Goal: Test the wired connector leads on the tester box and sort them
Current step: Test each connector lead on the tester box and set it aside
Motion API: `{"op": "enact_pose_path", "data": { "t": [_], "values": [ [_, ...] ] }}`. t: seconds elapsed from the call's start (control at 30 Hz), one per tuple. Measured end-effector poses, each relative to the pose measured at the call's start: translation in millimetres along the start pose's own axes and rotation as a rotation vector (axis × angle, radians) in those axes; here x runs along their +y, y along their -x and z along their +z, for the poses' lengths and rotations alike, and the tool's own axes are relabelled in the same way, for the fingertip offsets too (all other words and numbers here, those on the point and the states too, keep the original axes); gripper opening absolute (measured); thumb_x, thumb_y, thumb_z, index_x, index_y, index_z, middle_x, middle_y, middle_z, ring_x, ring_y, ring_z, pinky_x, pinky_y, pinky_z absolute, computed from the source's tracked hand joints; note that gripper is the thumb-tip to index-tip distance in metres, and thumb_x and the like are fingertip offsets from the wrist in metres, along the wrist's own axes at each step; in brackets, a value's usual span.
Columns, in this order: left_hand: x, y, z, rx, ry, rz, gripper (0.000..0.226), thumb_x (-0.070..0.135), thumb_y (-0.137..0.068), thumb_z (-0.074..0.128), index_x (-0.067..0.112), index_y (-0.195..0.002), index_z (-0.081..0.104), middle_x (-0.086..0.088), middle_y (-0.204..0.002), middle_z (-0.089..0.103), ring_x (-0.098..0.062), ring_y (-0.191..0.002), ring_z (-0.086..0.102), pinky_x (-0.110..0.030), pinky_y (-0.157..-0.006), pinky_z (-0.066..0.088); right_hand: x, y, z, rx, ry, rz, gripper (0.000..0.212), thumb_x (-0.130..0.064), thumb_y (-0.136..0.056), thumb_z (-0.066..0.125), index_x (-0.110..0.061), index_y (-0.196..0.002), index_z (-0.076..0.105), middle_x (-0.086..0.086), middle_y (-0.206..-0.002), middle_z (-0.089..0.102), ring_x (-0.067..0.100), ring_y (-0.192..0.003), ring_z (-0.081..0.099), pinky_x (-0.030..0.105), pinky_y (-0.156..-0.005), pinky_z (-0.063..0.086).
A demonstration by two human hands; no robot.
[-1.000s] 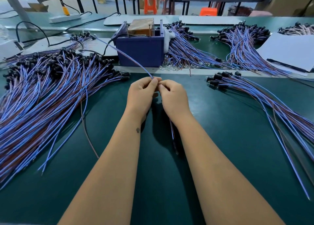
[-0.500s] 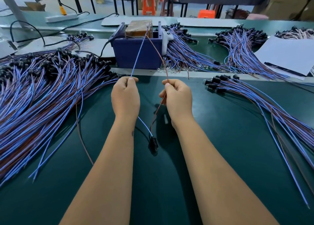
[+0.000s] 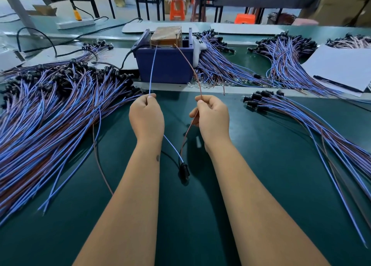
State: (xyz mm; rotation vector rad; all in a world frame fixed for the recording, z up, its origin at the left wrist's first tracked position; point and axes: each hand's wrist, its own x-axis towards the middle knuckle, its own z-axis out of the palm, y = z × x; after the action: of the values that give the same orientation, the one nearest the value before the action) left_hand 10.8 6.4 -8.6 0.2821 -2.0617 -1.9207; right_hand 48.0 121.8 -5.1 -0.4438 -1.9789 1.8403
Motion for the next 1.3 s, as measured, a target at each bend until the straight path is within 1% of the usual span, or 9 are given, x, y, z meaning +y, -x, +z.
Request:
{"op": "enact_pose_path", "data": {
  "t": [0.1,0.2,0.3,0.43,0.53,0.63,0.87,1.1,1.3],
  "values": [
    [0.8,-1.5,-1.1,0.026,0.038,-0.022,0.029,0.013,-0.095,0.039,0.026,-0.084,0.062,0.003,-0.056,0.035,-0.012,-0.047,0.026,-0.025,-0.047,0.024,0.6,-0.4,0.8,0.001,-0.005,0.004,0.018,-0.01,-0.097,0.045,-0.016,-0.101,0.062,-0.001,-0.063,0.062,0.015,-0.067,0.057,0.03,-0.066,0.051],
    [0.3,-1.5,-0.8,0.029,0.061,-0.03,0.027,0.012,-0.094,0.039,0.021,-0.075,0.056,0.0,-0.058,0.032,-0.014,-0.05,0.023,-0.028,-0.049,0.022,1.0,-1.3,1.6,0.003,-0.013,0.005,0.018,-0.01,-0.097,0.045,-0.016,-0.101,0.061,0.0,-0.064,0.062,0.016,-0.066,0.056,0.028,-0.063,0.049],
    [1.0,-1.2,0.2,0.035,0.074,-0.032,0.029,0.012,-0.094,0.038,0.022,-0.07,0.052,-0.002,-0.06,0.032,-0.016,-0.052,0.023,-0.029,-0.05,0.022,1.4,-1.5,2.1,0.008,-0.014,-0.002,0.017,-0.01,-0.097,0.045,-0.016,-0.099,0.061,0.0,-0.064,0.062,0.016,-0.064,0.056,0.027,-0.061,0.048],
    [2.5,-3.0,0.7,0.065,0.085,-0.048,0.032,0.01,-0.095,0.038,0.026,-0.076,0.058,-0.002,-0.061,0.039,-0.015,-0.051,0.028,-0.027,-0.049,0.025,1.2,-1.7,1.2,0.028,-0.052,0.01,0.017,-0.009,-0.096,0.045,-0.015,-0.098,0.061,-0.001,-0.06,0.061,0.012,-0.058,0.054,0.019,-0.053,0.045],
    [2.7,-3.4,0.3,0.083,0.101,-0.052,0.032,0.011,-0.095,0.038,0.027,-0.077,0.059,-0.004,-0.063,0.042,-0.014,-0.05,0.03,-0.026,-0.048,0.026,1.2,-1.2,1.5,0.035,-0.068,0.017,0.017,-0.008,-0.095,0.045,-0.014,-0.098,0.061,0.0,-0.061,0.061,0.011,-0.056,0.053,0.016,-0.049,0.044],
    [3.1,-2.9,0.0,0.086,0.105,-0.047,0.033,0.01,-0.095,0.038,0.026,-0.075,0.059,-0.006,-0.065,0.042,-0.014,-0.052,0.029,-0.027,-0.049,0.026,0.6,-0.9,1.8,0.03,-0.074,0.018,0.018,-0.007,-0.095,0.045,-0.014,-0.098,0.061,0.001,-0.061,0.061,0.011,-0.056,0.053,0.016,-0.048,0.043],
    [2.0,-3.4,0.4,0.083,0.106,-0.049,0.033,0.01,-0.095,0.037,0.027,-0.077,0.059,-0.005,-0.064,0.041,-0.014,-0.052,0.029,-0.026,-0.048,0.026,0.4,-1.4,0.4,0.051,-0.076,0.026,0.018,-0.008,-0.095,0.044,-0.014,-0.099,0.061,-0.002,-0.059,0.061,0.011,-0.055,0.053,0.015,-0.048,0.043],
    [0.7,-5.0,1.0,0.091,0.123,-0.056,0.03,0.011,-0.096,0.038,0.025,-0.084,0.062,0.002,-0.06,0.042,-0.013,-0.051,0.032,-0.025,-0.048,0.028,-0.2,-1.6,-0.8,0.064,-0.067,0.029,0.019,-0.007,-0.095,0.044,-0.013,-0.099,0.062,-0.001,-0.06,0.061,0.012,-0.057,0.054,0.015,-0.048,0.043],
    [-0.3,-5.2,1.5,0.089,0.127,-0.049,0.032,0.01,-0.096,0.038,0.028,-0.079,0.06,0.002,-0.058,0.039,-0.013,-0.05,0.03,-0.026,-0.047,0.027,0.4,-1.9,-0.4,0.069,-0.076,0.031,0.019,-0.006,-0.094,0.044,-0.013,-0.097,0.062,-0.002,-0.058,0.06,0.012,-0.054,0.053,0.018,-0.051,0.045]
  ]
}}
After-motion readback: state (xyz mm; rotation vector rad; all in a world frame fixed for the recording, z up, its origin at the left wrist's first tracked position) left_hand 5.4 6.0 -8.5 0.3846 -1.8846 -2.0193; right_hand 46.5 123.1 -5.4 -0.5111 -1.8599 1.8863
